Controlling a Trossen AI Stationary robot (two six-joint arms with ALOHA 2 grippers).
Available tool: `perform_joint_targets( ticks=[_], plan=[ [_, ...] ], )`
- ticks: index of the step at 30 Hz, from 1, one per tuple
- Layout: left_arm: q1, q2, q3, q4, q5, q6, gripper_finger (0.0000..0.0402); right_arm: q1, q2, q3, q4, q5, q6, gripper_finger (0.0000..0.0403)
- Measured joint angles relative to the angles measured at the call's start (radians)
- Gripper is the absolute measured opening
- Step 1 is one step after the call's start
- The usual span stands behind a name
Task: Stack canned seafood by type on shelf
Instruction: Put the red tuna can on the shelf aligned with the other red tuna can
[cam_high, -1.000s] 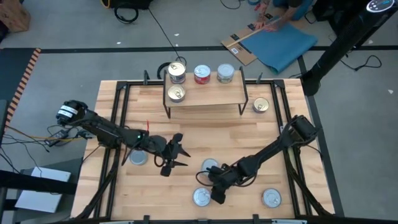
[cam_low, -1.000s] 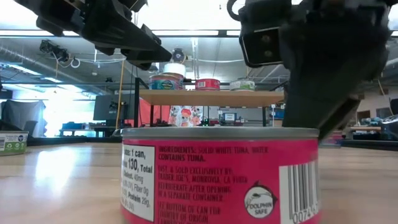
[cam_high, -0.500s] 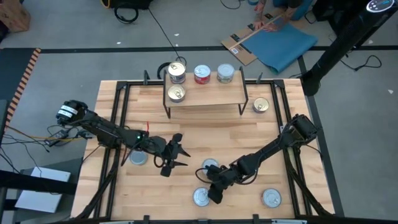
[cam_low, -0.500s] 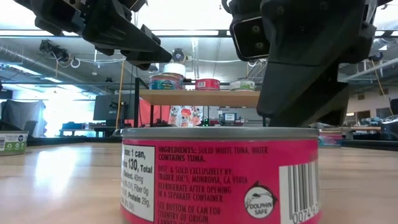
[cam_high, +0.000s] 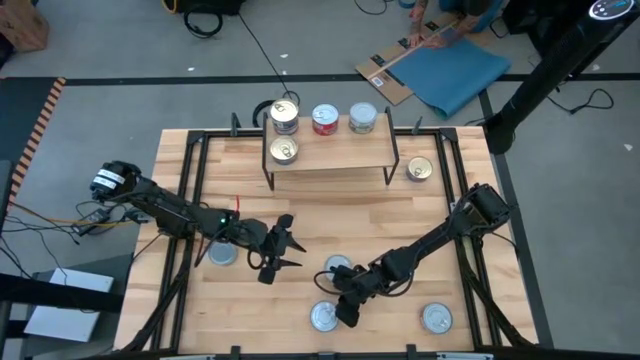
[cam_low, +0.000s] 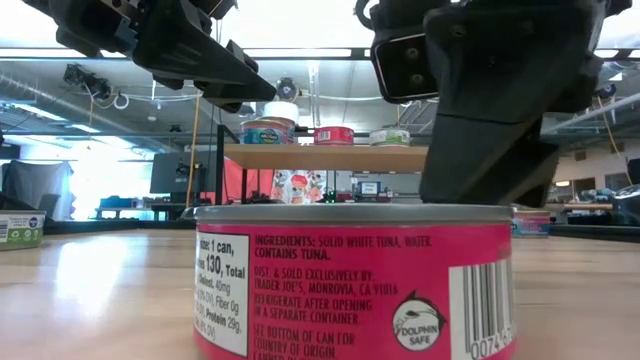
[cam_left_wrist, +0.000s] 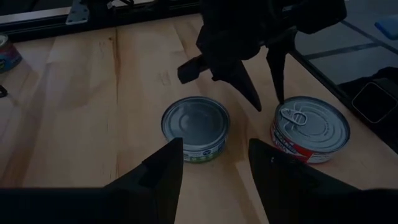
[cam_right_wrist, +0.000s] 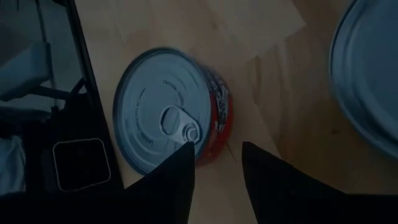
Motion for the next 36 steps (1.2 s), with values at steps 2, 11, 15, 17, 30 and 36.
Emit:
perform_joint_targets(
  ticks=[2,11,15,17,30,36],
  plan=[
    [0.0,0.0,0.0,0.0,0.0,0.0,0.0186,-0.002,0.0,0.0,0.003,0.0,-0.002,0.0142],
    [0.0,0.0,0.0,0.0,0.0,-0.001,0.0186,-0.007,0.0,0.0,0.001,0.0,-0.018,0.0141],
    [0.0,0.0,0.0,0.0,0.0,-0.003,0.0186,-0.008,0.0,0.0,0.001,0.0,-0.025,0.014],
    [0.0,0.0,0.0,0.0,0.0,-0.003,0.0186,-0.008,0.0,0.0,0.001,0.0,-0.025,0.014],
    [0.0,0.0,0.0,0.0,0.0,-0.004,0.0186,-0.008,0.001,-0.001,0.015,0.002,-0.01,0.0151],
    [0.0,0.0,0.0,0.0,0.0,-0.005,0.0186,-0.013,0.045,0.003,0.063,-0.03,-0.008,0.0149]
  ],
)
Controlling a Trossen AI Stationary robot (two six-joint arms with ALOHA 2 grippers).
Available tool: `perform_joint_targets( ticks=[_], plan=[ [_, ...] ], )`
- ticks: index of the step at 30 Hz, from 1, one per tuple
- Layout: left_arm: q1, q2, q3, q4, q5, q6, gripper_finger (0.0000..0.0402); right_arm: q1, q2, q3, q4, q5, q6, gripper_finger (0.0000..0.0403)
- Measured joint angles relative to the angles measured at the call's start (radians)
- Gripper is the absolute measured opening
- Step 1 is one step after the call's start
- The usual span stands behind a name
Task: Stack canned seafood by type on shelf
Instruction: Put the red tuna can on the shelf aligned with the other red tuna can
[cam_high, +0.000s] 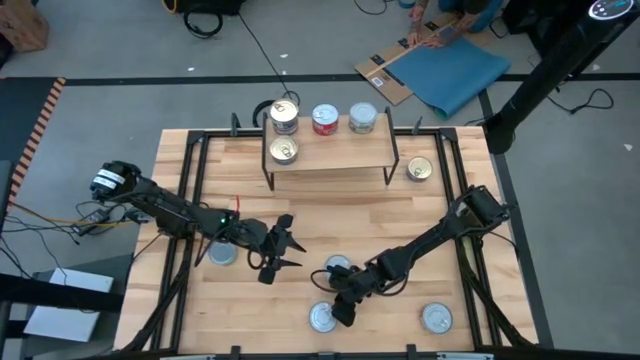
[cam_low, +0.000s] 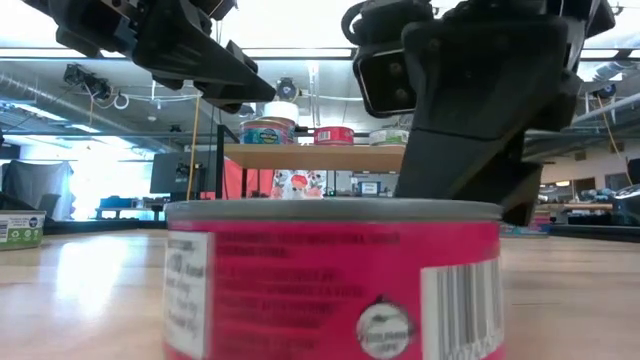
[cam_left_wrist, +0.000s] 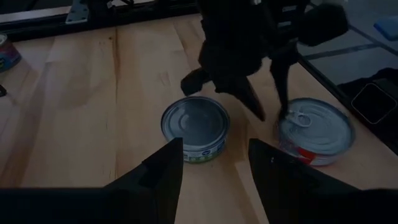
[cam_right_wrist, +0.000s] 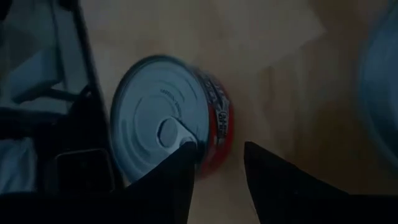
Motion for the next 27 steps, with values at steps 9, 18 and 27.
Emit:
perform_joint_targets(
  ticks=[9,18,27],
  plan=[
    [0.0,0.0,0.001,-0.01,0.001,-0.016,0.0186,-0.01,-0.002,0.005,-0.017,-0.025,-0.023,0.011],
    [0.0,0.0,0.0,-0.012,0.001,-0.018,0.0186,-0.015,-0.088,0.001,-0.21,0.04,-0.075,0.0008],
    [0.0,0.0,0.0,-0.013,0.0,-0.016,0.0186,-0.022,-0.225,0.0,-0.655,0.151,-0.033,0.0005]
  ],
)
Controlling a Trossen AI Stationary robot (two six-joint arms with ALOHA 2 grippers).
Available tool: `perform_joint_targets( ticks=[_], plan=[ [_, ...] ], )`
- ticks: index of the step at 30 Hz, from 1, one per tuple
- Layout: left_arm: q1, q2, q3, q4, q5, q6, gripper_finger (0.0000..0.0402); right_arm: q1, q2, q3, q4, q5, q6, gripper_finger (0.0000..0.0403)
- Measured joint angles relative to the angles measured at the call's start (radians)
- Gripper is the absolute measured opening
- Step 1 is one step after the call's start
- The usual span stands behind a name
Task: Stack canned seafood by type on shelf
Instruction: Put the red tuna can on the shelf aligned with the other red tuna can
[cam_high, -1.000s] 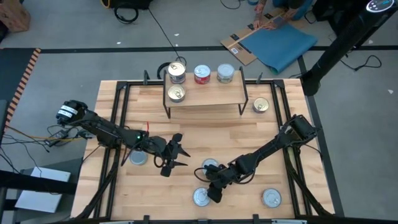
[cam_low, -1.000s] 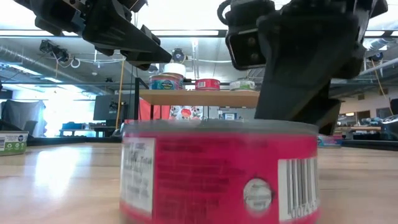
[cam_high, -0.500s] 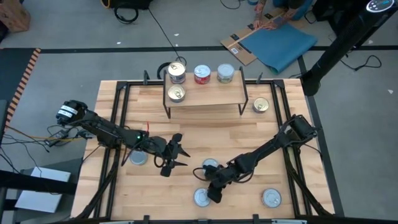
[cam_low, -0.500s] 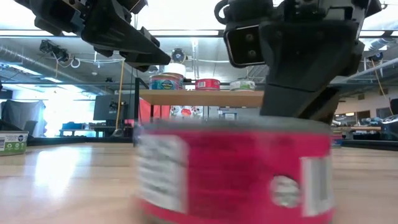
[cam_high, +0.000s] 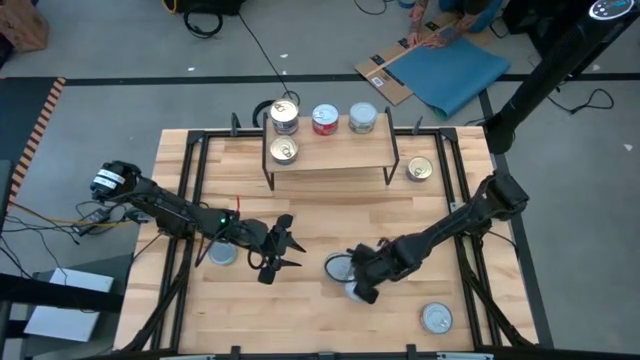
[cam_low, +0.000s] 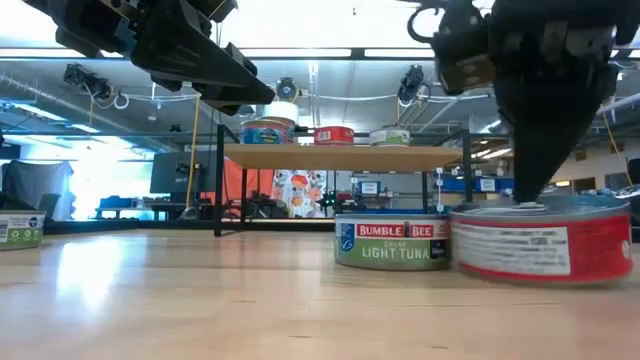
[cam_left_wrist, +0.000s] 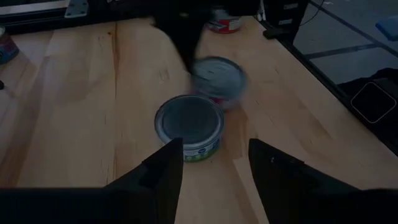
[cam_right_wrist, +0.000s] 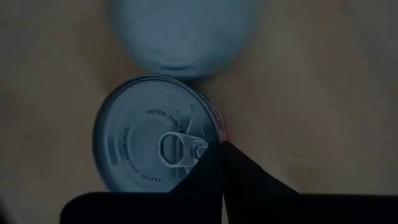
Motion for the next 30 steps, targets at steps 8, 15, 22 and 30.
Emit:
perform_joint_targets(
  ticks=[8,15,22,30],
  plan=[
    [0.0,0.0,0.0,0.0,0.0,0.0,0.0186,-0.061,-0.04,0.0,-0.352,0.088,0.078,0.0003],
    [0.0,0.0,0.0,-0.001,0.0,0.001,0.0186,-0.193,-0.04,0.0,-0.402,0.186,0.04,0.0002],
    [0.0,0.0,0.0,-0.004,0.0,0.003,0.0186,-0.332,-0.04,0.0,-0.348,0.298,-0.001,0.0002],
    [0.0,0.0,-0.001,-0.016,0.0,0.003,0.0186,-0.397,-0.04,0.0,-0.168,0.329,-0.015,0.0002]
  ],
)
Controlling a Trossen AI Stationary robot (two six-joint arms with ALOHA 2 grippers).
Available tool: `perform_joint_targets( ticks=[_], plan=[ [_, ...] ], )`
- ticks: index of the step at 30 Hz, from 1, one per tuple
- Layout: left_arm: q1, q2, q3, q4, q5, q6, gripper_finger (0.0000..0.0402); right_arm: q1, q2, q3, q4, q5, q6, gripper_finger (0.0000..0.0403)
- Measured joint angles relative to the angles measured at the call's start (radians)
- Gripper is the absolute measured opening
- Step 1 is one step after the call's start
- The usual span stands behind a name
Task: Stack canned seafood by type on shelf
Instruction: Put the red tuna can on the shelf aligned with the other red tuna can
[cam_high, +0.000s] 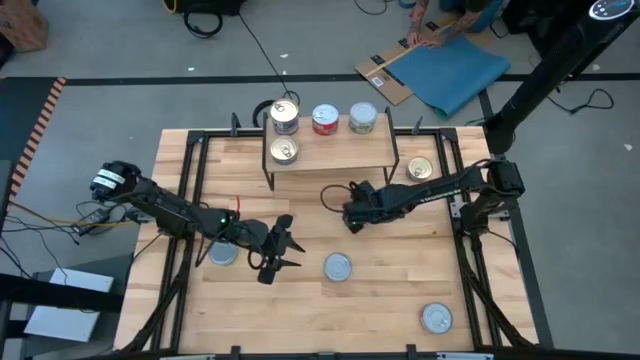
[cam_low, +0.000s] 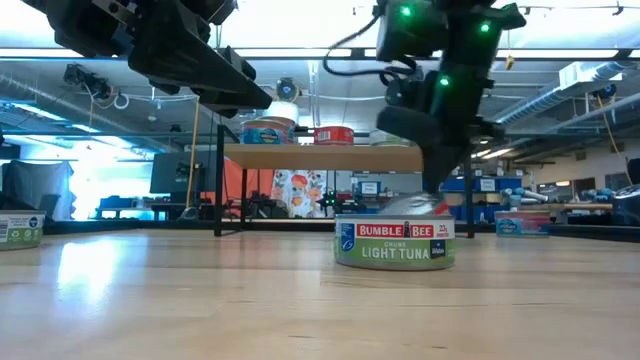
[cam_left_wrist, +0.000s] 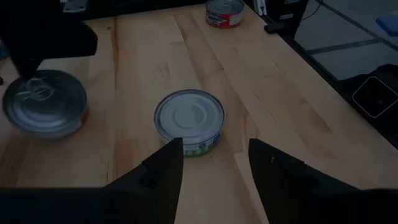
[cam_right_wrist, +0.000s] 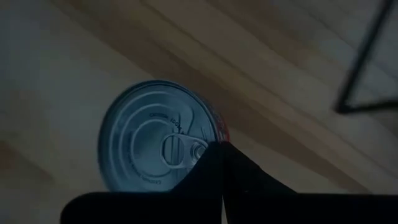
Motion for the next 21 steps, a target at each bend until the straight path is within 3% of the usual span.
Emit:
perform_joint_targets(
  ticks=[7,16,21],
  plan=[
    [-0.025,0.0,0.0,-0.038,-0.036,0.014,0.0186,0.011,0.0,0.0,0.117,-0.045,-0.095,0.0002],
    [-0.096,0.02,0.0,-0.046,-0.232,0.109,0.0186,0.012,0.0,0.0,0.214,-0.047,-0.097,0.0],
    [-0.104,0.091,0.0,-0.031,-0.272,0.128,0.0186,0.012,0.0,0.001,0.3,-0.047,-0.117,0.0]
  ],
)
